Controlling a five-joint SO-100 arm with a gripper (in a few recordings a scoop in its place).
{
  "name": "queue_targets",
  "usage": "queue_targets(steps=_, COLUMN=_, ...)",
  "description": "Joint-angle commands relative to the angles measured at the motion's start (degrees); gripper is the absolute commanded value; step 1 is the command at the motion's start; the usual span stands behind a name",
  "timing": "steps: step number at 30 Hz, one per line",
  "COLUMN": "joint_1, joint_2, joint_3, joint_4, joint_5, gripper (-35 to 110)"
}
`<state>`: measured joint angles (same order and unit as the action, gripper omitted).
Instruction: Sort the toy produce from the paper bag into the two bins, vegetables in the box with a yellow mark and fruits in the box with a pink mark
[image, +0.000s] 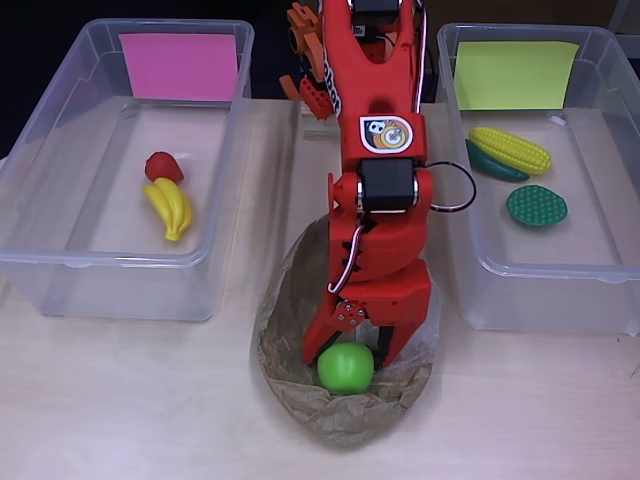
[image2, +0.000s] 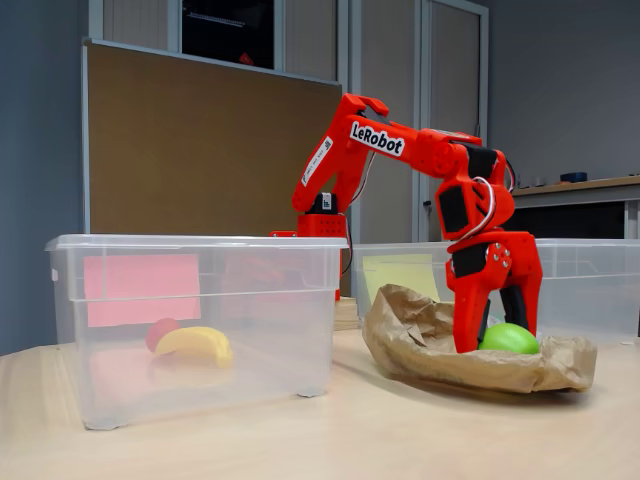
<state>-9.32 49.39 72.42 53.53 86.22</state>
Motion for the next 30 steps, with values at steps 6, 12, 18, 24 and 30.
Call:
queue_targets(steps=6, joint_1=-0.4, joint_2=5.2, joint_3=1.4, joint_4=3.7, joint_5=-4.0, gripper=28)
queue_targets(steps=12, joint_1=0.0, joint_2=18.9, joint_3=11.8, joint_4=10.0, joint_5=-8.0, gripper=28)
queue_targets(steps=18, joint_1=1.8, joint_2=39.0, joint_3=27.9, joint_4=16.8, joint_5=-10.1, gripper=27)
queue_targets(steps=24, joint_1=4.9, joint_2=58.5, joint_3=38.9, joint_4=26.1, joint_5=-12.1, gripper=27)
queue_targets(steps=30, joint_1=15.1, joint_2=76.5, joint_3=46.1, joint_4=33.7, joint_5=-17.7, gripper=25)
